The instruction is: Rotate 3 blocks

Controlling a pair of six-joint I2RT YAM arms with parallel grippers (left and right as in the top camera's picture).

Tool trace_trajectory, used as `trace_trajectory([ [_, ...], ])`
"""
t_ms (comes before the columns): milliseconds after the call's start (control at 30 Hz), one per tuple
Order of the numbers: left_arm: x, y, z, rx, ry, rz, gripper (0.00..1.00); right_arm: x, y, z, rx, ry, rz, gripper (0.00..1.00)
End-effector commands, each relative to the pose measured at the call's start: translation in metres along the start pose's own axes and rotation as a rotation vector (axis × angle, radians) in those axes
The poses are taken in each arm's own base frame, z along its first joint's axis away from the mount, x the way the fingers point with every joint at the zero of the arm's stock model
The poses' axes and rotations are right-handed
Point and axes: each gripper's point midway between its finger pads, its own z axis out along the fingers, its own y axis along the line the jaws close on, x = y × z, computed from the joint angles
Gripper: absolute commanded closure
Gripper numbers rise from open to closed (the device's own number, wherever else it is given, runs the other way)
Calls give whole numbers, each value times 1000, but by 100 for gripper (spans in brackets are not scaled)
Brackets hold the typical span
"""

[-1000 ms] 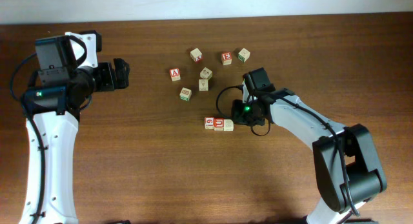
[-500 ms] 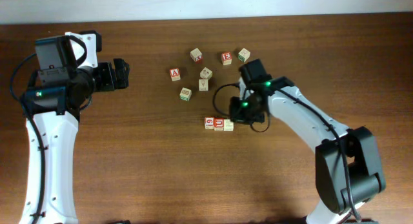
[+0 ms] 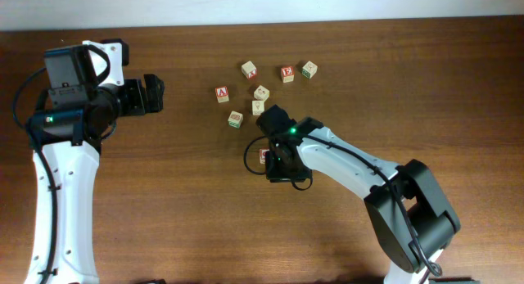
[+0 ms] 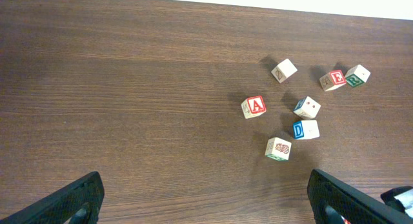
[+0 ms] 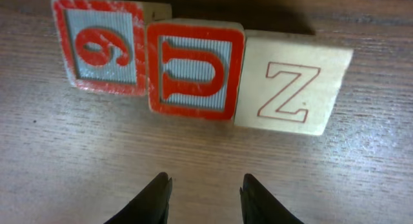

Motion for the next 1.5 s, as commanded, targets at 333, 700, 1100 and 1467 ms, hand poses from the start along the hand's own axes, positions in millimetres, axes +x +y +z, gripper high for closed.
trace_trajectory([
  [333,-6,-4,-3,12,-16,4,1,-29,-7,3,5,-82,35,64],
  [700,-6,-4,-3,12,-16,4,1,-38,-5,2,-9,-114,14,65],
  [1100,-6,-4,-3,12,-16,4,1,-86,-3,-120,-59,-166,-63,64],
  [1467,-8,-6,-3,28,-21,1,1,-97,-76,-133,-370,-76,-67,64],
])
